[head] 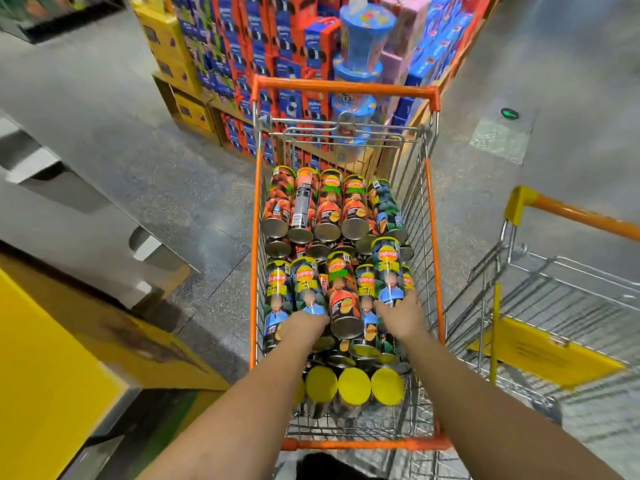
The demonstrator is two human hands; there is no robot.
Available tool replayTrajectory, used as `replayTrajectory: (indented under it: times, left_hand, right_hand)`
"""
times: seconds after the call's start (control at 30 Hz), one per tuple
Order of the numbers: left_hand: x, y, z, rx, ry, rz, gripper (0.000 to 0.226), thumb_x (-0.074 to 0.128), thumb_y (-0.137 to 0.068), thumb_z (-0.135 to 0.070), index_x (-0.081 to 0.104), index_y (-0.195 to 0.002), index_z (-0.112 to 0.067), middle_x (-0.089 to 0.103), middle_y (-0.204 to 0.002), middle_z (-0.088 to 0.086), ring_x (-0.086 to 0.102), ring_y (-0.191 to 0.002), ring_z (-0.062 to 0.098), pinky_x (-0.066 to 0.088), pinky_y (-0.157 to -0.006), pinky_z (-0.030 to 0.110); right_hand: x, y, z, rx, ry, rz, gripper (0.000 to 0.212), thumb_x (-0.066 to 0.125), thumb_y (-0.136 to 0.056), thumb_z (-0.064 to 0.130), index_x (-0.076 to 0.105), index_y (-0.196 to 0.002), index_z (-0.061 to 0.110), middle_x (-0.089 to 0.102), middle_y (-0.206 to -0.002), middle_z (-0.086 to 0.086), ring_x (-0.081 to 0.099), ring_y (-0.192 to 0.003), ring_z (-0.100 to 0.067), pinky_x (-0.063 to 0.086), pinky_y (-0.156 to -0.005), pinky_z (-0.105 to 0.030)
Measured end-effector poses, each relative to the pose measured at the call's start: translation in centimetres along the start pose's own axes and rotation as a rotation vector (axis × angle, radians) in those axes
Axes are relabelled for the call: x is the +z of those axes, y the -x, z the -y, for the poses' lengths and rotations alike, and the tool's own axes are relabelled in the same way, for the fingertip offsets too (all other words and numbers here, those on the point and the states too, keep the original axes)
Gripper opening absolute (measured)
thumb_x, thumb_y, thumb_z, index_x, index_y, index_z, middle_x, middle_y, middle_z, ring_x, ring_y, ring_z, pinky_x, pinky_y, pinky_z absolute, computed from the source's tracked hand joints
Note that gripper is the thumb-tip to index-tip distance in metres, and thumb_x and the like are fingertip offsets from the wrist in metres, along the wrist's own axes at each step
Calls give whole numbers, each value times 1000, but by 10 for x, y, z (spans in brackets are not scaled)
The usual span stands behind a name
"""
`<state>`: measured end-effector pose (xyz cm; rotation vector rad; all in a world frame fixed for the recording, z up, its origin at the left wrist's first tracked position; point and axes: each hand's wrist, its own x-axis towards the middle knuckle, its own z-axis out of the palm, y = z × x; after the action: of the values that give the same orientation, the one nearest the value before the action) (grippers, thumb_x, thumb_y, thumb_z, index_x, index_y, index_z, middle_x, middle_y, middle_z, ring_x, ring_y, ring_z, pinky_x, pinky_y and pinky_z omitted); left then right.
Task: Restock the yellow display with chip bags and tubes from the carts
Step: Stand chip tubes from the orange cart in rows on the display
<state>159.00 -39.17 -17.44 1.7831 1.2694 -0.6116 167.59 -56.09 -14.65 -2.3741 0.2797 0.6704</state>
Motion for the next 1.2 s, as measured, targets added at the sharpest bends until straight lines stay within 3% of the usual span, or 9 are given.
replayTrajectory:
  times: [0.1, 0.27, 0.4, 0.57, 0.63, 0.8, 0.93, 1.07, 1.2]
  left_hand:
    - [6, -3, -7, -62, 173, 133, 58, 59, -59, -48, 59, -104, -11, 61, -94, 9, 61, -90, 26, 49, -71, 35]
    - [-14, 15, -2, -76, 645, 281, 32, 70, -70, -20, 52, -94, -8, 54, -81, 10, 54, -69, 25, 43, -56, 34]
    - [-46, 12, 15, 17, 728, 319, 97, 77, -48, -36, 42, -134, -7, 66, -110, 12, 66, -97, 31, 54, -79, 42]
    - [-140, 47, 37, 314, 839, 158, 47, 78, -63, -22, 50, -99, -14, 61, -89, 5, 58, -75, 18, 50, -67, 30]
    - [-183, 51, 51, 389, 862, 92, 62, 79, -55, -29, 46, -105, -14, 63, -96, 5, 62, -79, 19, 55, -77, 35]
    - [-291, 51, 118, 476, 902, -34, 61, 77, -77, -15, 39, -125, -13, 59, -97, 1, 56, -74, 11, 44, -63, 24]
    - [-364, 39, 191, 490, 984, -127, 67, 79, -76, -10, 39, -130, -15, 63, -102, 1, 62, -81, 12, 54, -72, 28]
    - [-411, 38, 252, 461, 1063, -241, 85, 78, -75, -2, 27, -137, -28, 60, -108, -3, 60, -85, 8, 54, -66, 24]
    - [-444, 30, 302, 425, 1106, -333, 93, 80, -74, -2, 24, -145, -23, 56, -123, 5, 62, -97, 19, 57, -77, 39]
  right_hand:
    - [-2, -18, -6, 84, -110, 33, 94, 77, -63, 44, 33, -140, 12, 52, -125, -16, 57, -106, -36, 52, -89, -52]
    - [-14, 8, 17, 163, -289, 80, 45, 69, -83, 30, 49, -120, 11, 53, -102, -11, 52, -95, -31, 43, -81, -43]
    - [-8, 39, 37, 15, -291, 101, 62, 69, -73, 49, 48, -127, 25, 59, -123, -5, 56, -107, -28, 46, -94, -48]
    - [37, 92, 111, -134, -403, 192, 76, 67, -86, 39, 27, -148, 26, 45, -135, -2, 48, -115, -25, 40, -91, -41]
    - [66, 117, 145, -224, -393, 216, 76, 69, -83, 40, 30, -146, 28, 51, -131, -1, 52, -111, -22, 41, -94, -39]
    - [148, 192, 225, -454, -382, 348, 69, 67, -90, 25, 28, -147, 26, 50, -127, 4, 52, -109, -16, 39, -87, -25]
    - [218, 251, 277, -601, -343, 465, 65, 66, -90, 8, 29, -140, 26, 51, -109, 14, 54, -90, 1, 39, -62, 1]
    - [280, 282, 309, -667, -215, 636, 93, 82, -75, 18, 24, -148, 16, 52, -137, -5, 58, -111, -10, 49, -83, -14]
    - [326, 317, 339, -754, -59, 684, 89, 80, -80, 22, 21, -147, 23, 46, -132, 7, 51, -112, -9, 42, -84, -12]
